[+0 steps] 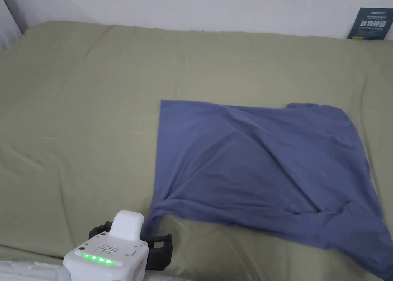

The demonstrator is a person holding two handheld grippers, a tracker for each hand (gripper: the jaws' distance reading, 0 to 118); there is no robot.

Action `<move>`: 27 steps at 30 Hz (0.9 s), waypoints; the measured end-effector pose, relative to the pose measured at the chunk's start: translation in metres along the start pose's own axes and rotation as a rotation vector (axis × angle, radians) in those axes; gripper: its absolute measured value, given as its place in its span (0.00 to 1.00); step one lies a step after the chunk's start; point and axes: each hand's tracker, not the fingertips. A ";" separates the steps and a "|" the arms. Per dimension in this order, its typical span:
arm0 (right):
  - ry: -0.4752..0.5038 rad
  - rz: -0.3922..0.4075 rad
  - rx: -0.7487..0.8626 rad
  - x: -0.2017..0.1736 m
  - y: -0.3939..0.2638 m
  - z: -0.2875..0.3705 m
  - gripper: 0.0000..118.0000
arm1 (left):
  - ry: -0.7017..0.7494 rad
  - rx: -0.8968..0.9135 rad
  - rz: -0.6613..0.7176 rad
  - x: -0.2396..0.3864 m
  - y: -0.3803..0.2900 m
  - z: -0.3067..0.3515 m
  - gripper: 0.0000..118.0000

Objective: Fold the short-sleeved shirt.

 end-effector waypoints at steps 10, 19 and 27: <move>-0.041 -0.008 -0.024 0.011 0.009 -0.006 0.00 | -0.029 -0.014 -0.039 0.008 0.018 -0.027 0.03; -0.200 0.100 -0.175 0.051 0.034 -0.066 0.72 | -0.074 -0.034 0.004 0.004 0.025 -0.023 0.03; -0.239 0.104 -0.303 0.102 0.042 -0.123 1.00 | -0.049 -0.036 0.011 0.005 0.029 -0.024 0.03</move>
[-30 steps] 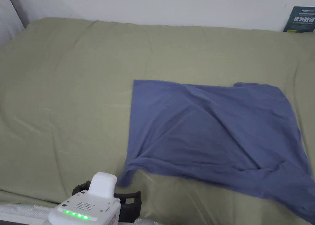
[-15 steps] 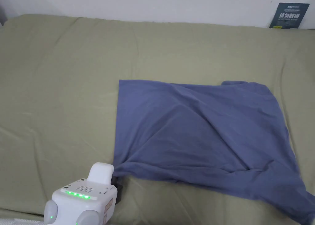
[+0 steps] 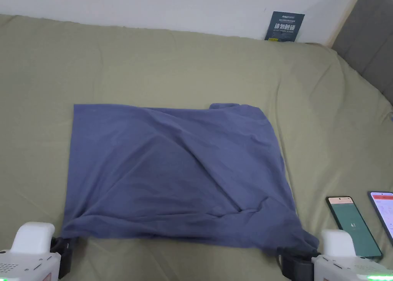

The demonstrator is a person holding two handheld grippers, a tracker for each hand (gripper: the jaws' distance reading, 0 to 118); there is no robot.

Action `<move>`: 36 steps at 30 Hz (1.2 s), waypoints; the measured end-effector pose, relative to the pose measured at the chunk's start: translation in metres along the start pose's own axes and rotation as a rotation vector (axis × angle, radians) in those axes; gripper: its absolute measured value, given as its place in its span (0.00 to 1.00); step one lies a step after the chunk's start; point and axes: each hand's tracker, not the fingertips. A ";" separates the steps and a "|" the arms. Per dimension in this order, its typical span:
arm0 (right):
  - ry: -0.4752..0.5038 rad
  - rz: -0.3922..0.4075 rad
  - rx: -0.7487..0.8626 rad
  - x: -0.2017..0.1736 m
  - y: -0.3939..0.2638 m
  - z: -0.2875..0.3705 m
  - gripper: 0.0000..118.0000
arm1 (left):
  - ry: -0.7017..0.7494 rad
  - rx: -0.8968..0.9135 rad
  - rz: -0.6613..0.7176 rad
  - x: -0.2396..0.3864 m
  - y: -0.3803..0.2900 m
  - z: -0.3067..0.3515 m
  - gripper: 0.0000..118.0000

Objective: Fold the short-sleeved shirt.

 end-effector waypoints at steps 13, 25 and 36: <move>0.230 -0.090 0.054 0.007 0.078 0.042 0.03 | -0.075 -0.002 -0.033 -0.001 0.051 0.022 0.03; 0.337 -0.173 -0.221 0.043 0.254 -0.094 0.03 | -0.113 -0.202 0.095 -0.037 0.195 -0.087 0.03; 0.281 -0.058 -0.001 0.033 0.216 -0.052 0.99 | -0.110 0.091 0.127 -0.045 0.160 -0.039 0.98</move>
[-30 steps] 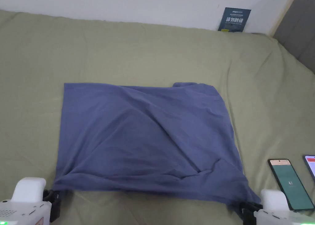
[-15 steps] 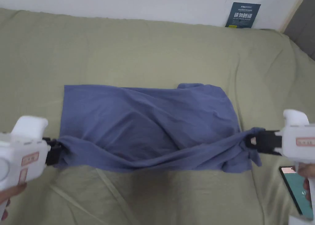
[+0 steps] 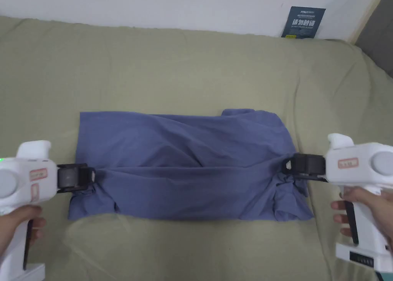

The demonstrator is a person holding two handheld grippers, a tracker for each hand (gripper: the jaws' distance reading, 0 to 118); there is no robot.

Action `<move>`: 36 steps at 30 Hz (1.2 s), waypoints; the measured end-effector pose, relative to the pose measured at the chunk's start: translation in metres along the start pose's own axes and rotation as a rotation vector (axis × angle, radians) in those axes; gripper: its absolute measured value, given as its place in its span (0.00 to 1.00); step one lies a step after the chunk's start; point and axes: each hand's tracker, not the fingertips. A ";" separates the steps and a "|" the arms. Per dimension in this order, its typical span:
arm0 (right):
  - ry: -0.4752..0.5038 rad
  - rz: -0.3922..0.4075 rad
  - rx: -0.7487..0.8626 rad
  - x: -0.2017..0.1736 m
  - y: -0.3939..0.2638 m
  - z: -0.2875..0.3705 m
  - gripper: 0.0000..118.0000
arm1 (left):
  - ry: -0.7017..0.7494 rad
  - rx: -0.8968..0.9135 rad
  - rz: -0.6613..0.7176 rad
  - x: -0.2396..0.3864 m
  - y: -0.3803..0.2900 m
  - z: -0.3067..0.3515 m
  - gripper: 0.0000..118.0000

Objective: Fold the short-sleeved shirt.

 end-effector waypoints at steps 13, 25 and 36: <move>-0.040 0.138 0.282 -0.126 -0.247 0.092 0.00 | 0.083 0.075 -0.074 0.047 -0.172 0.092 0.00; -0.073 0.119 0.209 -0.128 -0.249 0.097 0.00 | 0.158 -0.049 -0.137 0.010 -0.103 -0.028 0.98; -0.110 0.075 0.179 -0.109 -0.235 0.085 0.00 | 0.122 -0.109 -0.101 0.003 -0.074 -0.058 0.26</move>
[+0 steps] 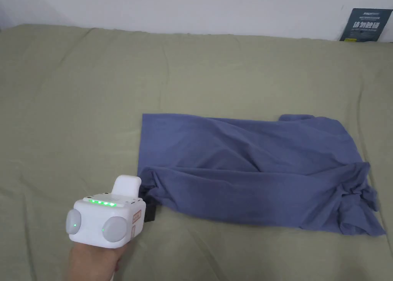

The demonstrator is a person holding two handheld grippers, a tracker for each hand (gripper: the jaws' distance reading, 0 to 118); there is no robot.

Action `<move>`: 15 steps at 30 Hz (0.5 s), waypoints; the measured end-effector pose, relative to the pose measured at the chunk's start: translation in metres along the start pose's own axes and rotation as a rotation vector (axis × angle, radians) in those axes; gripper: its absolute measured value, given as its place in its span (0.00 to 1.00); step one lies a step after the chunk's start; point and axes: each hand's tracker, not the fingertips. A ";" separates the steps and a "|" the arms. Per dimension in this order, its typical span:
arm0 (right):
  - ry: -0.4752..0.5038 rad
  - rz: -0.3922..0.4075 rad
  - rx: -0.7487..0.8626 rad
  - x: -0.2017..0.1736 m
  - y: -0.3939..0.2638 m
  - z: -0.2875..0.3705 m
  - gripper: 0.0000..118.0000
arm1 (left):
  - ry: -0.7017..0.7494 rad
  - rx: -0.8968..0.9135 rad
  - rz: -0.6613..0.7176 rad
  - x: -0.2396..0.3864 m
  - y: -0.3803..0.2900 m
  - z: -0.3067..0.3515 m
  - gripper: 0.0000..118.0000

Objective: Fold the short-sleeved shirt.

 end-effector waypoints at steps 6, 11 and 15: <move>-0.050 0.026 -0.020 0.021 0.029 -0.034 0.00 | 0.006 0.038 -0.037 0.010 0.010 0.016 0.14; -0.066 0.020 -0.014 0.066 0.070 -0.098 1.00 | 0.013 0.036 -0.029 0.009 0.015 0.016 0.14; -0.128 0.030 -0.076 0.101 0.096 -0.161 1.00 | 0.017 0.030 -0.018 0.009 0.015 0.016 0.14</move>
